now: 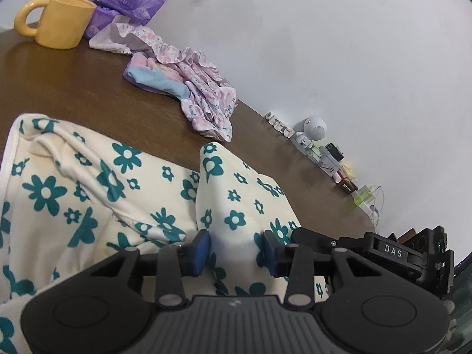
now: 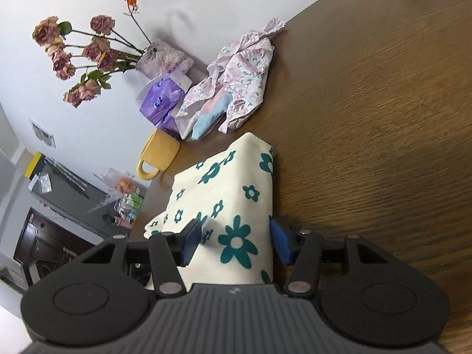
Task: Fold clothes
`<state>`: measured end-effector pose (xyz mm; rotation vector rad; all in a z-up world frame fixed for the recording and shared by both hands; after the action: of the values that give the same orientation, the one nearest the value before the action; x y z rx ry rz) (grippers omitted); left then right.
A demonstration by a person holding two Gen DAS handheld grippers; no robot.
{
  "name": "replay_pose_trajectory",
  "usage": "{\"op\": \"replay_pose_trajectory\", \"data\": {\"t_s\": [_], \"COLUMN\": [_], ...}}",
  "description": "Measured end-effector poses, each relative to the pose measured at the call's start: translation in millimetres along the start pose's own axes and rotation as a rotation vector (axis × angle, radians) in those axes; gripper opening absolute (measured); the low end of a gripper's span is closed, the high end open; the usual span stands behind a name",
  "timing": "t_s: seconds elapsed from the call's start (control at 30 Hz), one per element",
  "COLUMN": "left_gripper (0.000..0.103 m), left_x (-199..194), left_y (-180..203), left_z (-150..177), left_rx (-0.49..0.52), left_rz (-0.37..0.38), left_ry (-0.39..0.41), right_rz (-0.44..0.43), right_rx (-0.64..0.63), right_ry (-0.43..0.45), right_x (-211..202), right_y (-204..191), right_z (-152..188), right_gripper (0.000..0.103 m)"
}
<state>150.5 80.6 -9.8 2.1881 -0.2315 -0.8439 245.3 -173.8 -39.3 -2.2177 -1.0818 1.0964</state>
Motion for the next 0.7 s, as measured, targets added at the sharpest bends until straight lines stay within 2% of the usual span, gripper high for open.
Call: {"op": "replay_pose_trajectory", "data": {"t_s": [0.07,0.13,0.2,0.27,0.4,0.53,0.7], "left_gripper": [0.038,0.038,0.039,0.041,0.041,0.048,0.044], "left_x": [0,0,0,0,-2,-11,-21], "left_y": [-2,-5,-7,-9,-7,-2,0], "left_z": [-1,-1,-2,-2,-1,-3,-7], "left_rx": [-0.008,-0.016,-0.023,-0.026,0.004,0.043,0.102], "left_rz": [0.009,0.019,0.028,0.033,0.029,0.023,0.037], "left_ry": [-0.005,-0.010,-0.015,-0.019,-0.018,0.004,0.014], "right_rz": [0.000,-0.001,-0.006,-0.024,-0.031,-0.020,-0.014], "right_rx": [0.009,0.022,0.038,0.057,0.073,0.060,0.038], "right_ry": [0.004,0.009,0.014,0.023,0.039,0.048,0.048], "right_x": [0,0,0,-2,-4,-8,-12], "right_y": [0,-1,0,-1,-4,-12,-27], "right_z": [1,2,3,3,2,-2,-8], "right_gripper": [0.053,0.048,0.038,0.032,0.029,0.029,0.029]}}
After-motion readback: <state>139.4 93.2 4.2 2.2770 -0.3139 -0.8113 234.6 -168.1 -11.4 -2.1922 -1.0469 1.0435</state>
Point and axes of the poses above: each gripper's, at about its wrist camera, not at the fingertips, and x roughly the way its jaws point, y to its right, z to its underside, the point moved 4 cm from there along x, roughly the way its jaws point, and after that the axes turned 10 degrees about -x, right-handed, at the moved point
